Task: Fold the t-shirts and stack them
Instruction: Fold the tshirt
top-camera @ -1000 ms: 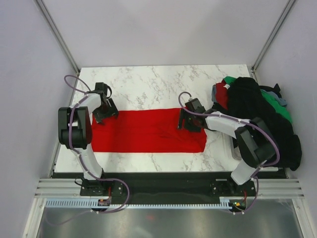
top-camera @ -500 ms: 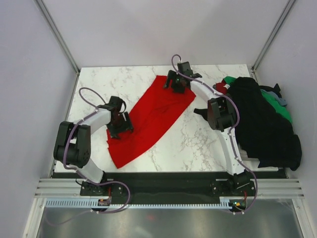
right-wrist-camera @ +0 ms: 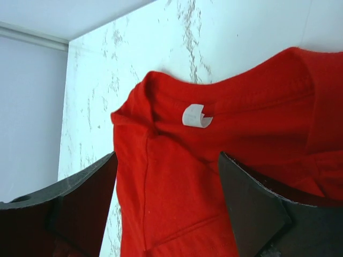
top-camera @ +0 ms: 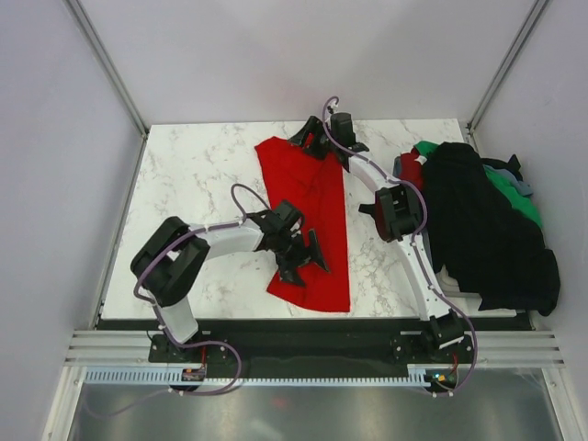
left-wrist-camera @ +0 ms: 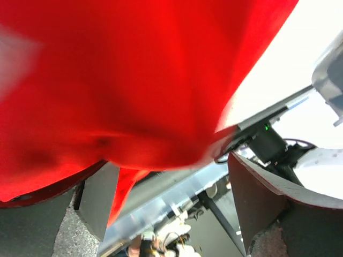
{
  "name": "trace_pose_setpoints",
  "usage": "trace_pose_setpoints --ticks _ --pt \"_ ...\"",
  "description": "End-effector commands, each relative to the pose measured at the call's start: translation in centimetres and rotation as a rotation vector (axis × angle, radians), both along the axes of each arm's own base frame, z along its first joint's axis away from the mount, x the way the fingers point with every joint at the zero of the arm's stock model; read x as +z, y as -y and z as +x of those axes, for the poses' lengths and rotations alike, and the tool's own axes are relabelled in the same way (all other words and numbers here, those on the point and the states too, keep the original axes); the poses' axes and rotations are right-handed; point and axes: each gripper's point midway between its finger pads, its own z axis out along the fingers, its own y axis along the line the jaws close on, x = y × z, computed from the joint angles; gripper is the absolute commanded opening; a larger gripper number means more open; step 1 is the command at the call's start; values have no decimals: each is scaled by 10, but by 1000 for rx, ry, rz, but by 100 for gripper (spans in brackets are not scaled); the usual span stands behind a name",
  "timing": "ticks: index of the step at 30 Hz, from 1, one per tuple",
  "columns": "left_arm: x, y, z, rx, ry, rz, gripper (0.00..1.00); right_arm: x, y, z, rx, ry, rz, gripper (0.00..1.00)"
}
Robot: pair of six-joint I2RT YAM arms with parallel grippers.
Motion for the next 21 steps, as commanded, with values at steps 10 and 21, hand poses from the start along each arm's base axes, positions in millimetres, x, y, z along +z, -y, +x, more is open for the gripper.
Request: trace_pose_setpoints --ticks 10,21 --pt "108 -8 -51 111 131 -32 100 -14 23 21 -137 -2 11 86" --pt "125 -90 -29 151 465 245 100 210 51 -32 -90 243 -55 98"
